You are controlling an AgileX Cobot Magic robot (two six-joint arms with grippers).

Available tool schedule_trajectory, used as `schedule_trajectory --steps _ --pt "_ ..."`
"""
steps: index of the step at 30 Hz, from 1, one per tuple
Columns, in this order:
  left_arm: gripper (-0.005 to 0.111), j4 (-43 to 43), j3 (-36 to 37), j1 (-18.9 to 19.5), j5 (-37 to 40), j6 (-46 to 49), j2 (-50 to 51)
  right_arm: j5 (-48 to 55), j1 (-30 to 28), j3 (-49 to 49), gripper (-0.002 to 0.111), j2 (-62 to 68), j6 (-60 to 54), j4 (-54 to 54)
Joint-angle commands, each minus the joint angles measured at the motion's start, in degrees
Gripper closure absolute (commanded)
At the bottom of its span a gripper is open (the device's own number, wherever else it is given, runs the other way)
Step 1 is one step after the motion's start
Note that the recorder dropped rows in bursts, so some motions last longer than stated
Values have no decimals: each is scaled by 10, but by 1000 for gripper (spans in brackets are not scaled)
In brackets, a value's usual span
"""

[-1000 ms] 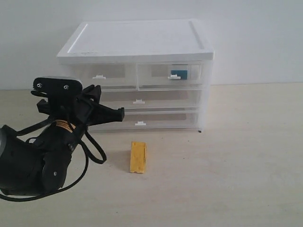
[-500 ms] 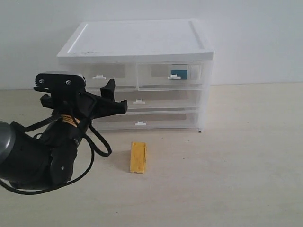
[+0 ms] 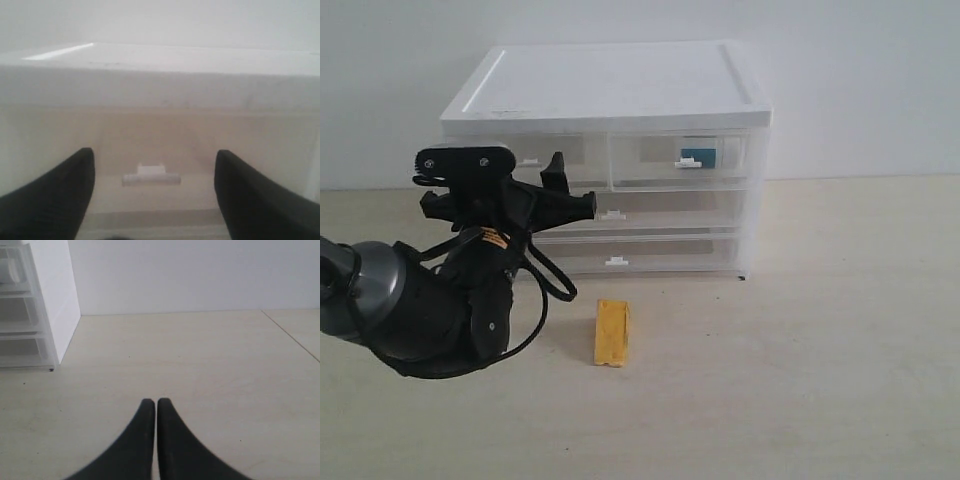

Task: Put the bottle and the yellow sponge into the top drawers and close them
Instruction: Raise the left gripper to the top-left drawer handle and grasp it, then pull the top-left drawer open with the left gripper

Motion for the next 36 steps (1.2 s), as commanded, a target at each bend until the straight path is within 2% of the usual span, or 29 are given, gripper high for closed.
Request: schedule_trajectory --steps 1,8,15,17,22,28,36 --pt "42 19 -5 10 -5 13 2 -5 2 3 108 -3 1 -2" --pt "42 43 -12 37 42 11 2 -5 2 3 108 -3 1 -2" --pt "44 46 -17 38 41 2 2 -5 2 3 108 -3 1 -2" --pt "53 43 -17 38 46 2 2 -5 2 3 108 -3 1 -2" --pt "103 41 -15 38 48 2 2 -5 2 3 108 -3 1 -2" --pt "102 17 -13 30 43 5 2 -5 2 3 108 -3 6 0" --pt "102 -18 47 -13 -14 18 -22 -5 2 3 108 -3 6 0"
